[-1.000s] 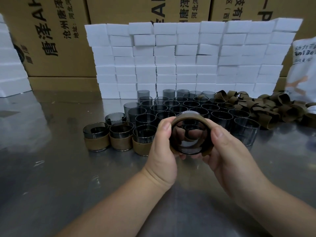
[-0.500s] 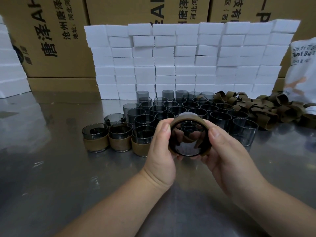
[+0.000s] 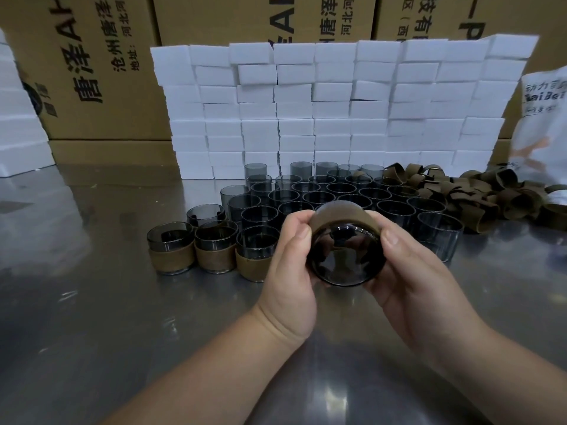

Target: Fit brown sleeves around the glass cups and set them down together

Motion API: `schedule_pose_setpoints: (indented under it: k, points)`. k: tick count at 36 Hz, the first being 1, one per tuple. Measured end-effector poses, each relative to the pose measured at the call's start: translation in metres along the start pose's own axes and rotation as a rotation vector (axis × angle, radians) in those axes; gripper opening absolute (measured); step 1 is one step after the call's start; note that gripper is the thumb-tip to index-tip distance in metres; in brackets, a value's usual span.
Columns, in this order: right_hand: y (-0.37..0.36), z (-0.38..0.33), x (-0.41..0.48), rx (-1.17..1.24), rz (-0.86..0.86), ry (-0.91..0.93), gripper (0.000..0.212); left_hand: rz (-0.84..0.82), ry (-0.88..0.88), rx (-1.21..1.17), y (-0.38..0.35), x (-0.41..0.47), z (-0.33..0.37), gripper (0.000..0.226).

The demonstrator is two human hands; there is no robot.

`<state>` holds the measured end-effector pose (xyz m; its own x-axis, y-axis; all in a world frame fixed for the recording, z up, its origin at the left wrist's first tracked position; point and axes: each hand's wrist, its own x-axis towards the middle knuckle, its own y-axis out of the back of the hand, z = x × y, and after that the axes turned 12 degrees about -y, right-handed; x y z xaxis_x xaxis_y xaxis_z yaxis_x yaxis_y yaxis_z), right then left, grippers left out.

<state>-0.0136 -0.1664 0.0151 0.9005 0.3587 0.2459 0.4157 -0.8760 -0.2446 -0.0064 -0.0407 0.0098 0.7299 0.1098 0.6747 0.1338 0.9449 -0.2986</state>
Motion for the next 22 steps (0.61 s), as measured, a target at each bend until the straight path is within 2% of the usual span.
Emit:
schedule_pose_setpoints:
  k: [4, 6, 10, 14, 18, 22]
  points:
    - [0.0014, 0.0023, 0.0020, -0.029, 0.006, -0.011, 0.043, -0.025, 0.018, 0.013, 0.0002, 0.0015, 0.0015, 0.029]
    - [0.0025, 0.0043, 0.0021, -0.066, 0.038, -0.021, 0.047, -0.062, 0.017, 0.042, 0.0006, 0.0018, 0.0015, 0.035]
    - [-0.0002, 0.0081, -0.0005, -0.270, 0.078, 0.006, 0.048, -0.096, -0.012, 0.139, 0.0007, -0.0011, 0.0008, 0.036]
    - [-0.0017, 0.0092, -0.0023, -0.382, 0.055, 0.021, 0.050, -0.135, -0.041, 0.279, -0.0003, -0.0011, 0.0037, 0.047]
    - [-0.0018, 0.0078, -0.0031, -0.393, 0.047, 0.022, 0.052, -0.193, -0.063, 0.330, -0.0006, -0.0012, 0.0054, 0.056]
    - [-0.0060, 0.0064, 0.0046, -0.525, 0.121, 0.110, 0.060, -0.220, -0.074, 0.333, -0.0003, -0.0026, 0.0054, 0.057]
